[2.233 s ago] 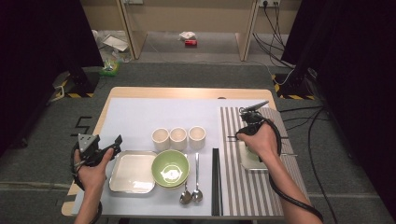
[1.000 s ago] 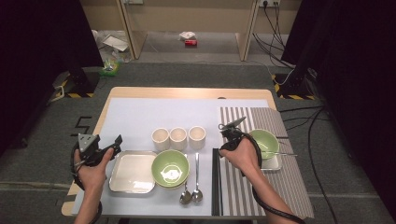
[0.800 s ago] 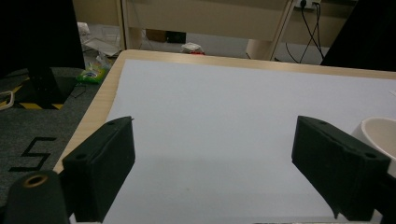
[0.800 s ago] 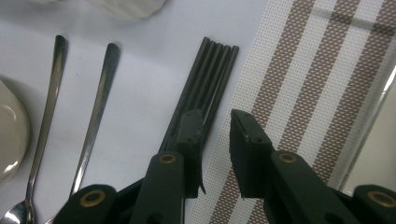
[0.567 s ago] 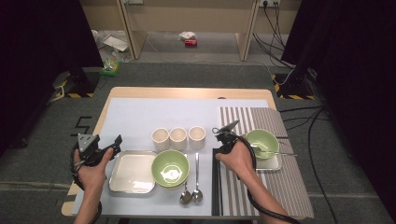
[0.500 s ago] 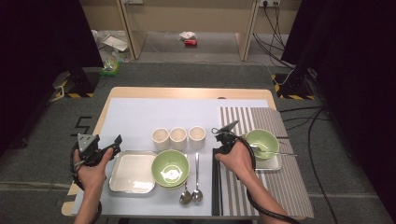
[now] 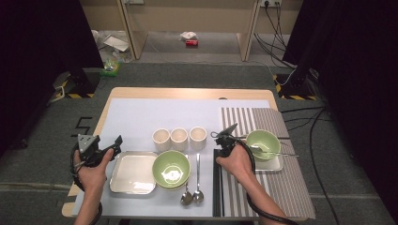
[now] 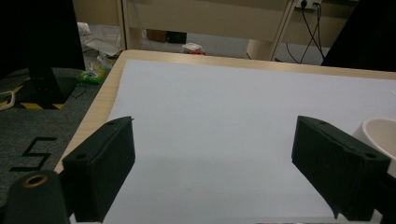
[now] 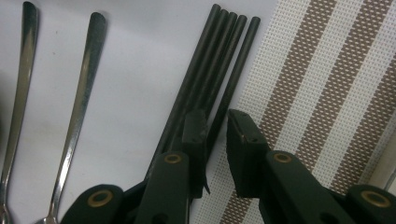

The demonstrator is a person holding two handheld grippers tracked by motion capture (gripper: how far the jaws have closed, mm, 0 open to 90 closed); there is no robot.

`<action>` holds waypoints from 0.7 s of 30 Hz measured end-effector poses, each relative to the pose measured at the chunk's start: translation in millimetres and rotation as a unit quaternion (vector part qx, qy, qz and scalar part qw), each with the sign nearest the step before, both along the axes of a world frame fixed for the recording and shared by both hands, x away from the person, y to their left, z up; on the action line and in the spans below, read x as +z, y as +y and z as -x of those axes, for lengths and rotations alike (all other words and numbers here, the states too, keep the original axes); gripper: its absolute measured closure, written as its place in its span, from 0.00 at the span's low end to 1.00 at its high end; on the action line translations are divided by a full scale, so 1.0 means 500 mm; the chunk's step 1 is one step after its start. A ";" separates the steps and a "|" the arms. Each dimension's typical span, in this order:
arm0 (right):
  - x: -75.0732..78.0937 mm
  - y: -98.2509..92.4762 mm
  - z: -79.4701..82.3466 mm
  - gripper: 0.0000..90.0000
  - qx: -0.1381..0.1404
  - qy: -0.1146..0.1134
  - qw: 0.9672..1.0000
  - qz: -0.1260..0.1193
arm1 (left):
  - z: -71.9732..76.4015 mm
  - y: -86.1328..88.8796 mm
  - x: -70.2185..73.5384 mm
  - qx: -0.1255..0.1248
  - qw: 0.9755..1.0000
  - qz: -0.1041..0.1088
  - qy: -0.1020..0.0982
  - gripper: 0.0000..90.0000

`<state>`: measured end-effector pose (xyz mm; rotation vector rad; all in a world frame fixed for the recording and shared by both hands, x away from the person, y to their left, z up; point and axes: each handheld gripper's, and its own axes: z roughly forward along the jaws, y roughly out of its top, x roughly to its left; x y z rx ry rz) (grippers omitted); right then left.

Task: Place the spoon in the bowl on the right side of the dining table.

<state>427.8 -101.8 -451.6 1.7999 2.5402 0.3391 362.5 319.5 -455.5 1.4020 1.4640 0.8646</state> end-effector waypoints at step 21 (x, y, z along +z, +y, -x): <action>0.004 0.008 0.002 0.91 0.024 -0.005 0.999 0.028 | 0.001 0.001 0.000 0.001 1.000 0.000 -0.001 0.14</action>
